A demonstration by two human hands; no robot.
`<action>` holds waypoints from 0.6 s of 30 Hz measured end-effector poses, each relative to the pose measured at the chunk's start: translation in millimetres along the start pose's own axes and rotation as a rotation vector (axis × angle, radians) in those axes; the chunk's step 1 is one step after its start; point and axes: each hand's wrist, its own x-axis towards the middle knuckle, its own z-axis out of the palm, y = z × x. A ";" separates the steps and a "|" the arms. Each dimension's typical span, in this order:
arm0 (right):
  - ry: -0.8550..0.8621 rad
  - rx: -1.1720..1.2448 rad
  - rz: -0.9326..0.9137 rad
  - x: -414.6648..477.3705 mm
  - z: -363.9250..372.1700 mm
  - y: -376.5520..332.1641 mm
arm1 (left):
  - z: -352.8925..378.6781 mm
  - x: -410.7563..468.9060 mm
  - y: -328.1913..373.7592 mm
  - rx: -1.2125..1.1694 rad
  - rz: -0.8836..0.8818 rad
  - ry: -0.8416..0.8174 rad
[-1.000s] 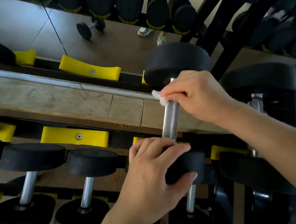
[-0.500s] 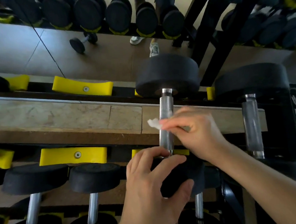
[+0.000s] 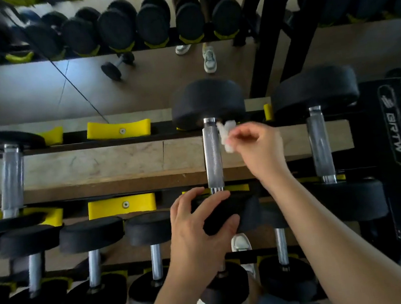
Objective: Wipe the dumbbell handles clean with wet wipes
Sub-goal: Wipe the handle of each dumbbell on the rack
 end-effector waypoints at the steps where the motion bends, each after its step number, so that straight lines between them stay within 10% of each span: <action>1: 0.041 0.025 0.023 8.6 4.1 -2.4 | -1.1 0.6 1.3 0.007 -0.002 -0.013; 10: -0.610 -0.490 0.127 -25.7 -6.4 -2.6 | -7.4 5.4 14.6 0.013 -0.121 -0.056; 15: -0.421 -0.464 0.093 4.6 -3.0 -3.5 | -18.2 15.2 25.7 0.025 -0.187 -0.158; 18: -0.666 -0.574 0.158 -1.7 -1.7 5.3 | -20.4 21.8 29.8 0.064 -0.203 -0.183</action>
